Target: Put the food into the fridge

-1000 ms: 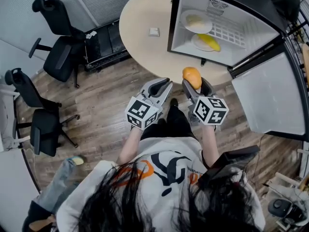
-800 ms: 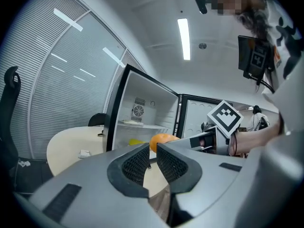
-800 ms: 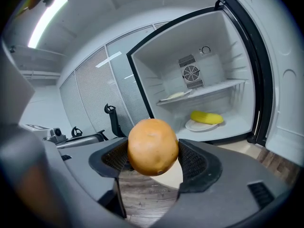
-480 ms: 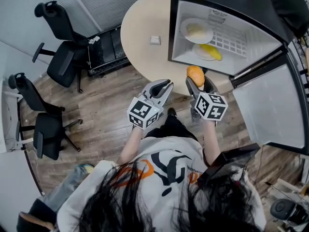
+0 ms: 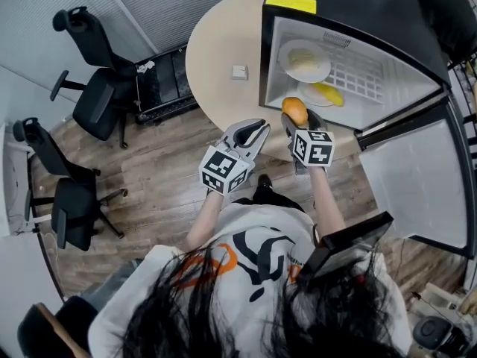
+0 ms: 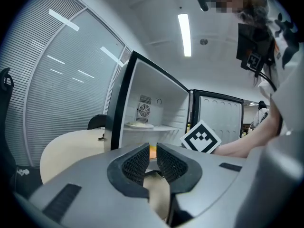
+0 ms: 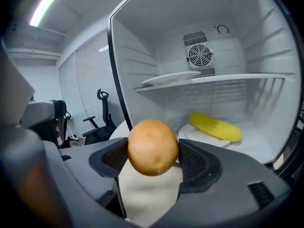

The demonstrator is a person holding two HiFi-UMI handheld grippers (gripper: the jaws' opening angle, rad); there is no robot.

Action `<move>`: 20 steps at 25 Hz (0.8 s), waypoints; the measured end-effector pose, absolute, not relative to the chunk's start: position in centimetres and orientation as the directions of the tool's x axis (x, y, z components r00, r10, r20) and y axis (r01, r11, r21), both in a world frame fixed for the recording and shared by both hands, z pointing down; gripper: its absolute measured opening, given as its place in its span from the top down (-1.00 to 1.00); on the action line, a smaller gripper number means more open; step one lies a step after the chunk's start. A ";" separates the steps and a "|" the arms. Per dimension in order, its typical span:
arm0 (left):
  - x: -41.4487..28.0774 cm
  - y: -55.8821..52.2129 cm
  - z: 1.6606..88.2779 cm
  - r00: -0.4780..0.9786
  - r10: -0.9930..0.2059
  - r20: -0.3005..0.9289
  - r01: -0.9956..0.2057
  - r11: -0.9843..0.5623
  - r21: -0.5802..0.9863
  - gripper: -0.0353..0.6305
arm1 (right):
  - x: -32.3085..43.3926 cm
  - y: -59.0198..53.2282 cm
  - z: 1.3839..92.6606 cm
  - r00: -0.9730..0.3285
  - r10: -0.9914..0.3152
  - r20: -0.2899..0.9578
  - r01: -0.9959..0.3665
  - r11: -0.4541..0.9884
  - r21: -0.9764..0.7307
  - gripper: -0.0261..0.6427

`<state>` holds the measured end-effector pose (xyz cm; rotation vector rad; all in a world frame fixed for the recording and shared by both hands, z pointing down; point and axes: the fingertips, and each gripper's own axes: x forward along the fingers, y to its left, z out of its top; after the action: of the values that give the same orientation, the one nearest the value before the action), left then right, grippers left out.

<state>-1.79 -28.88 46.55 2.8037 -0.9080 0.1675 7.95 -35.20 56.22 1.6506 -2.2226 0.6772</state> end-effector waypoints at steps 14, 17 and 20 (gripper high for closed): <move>-1.8 -30.6 47.0 0.798 -0.580 0.168 -0.602 -0.784 0.151 0.77 | 7.2 -42.5 59.4 -0.299 -0.789 0.536 -0.941 0.337 -0.027 -0.05; -1.8 -30.7 47.0 0.794 -0.583 0.170 -0.606 -0.781 0.152 0.77 | 7.2 -42.8 60.0 -0.295 -0.776 0.557 -0.934 0.358 0.004 -0.05; -1.9 -30.8 46.8 0.791 -0.588 0.168 -0.610 -0.778 0.150 0.78 | 7.2 -43.3 60.5 -0.288 -0.766 0.575 -0.928 0.372 0.030 -0.05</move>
<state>-1.90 -30.85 46.81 2.7847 -0.9415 0.1648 7.21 -43.26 60.46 1.4587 -2.1337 0.4260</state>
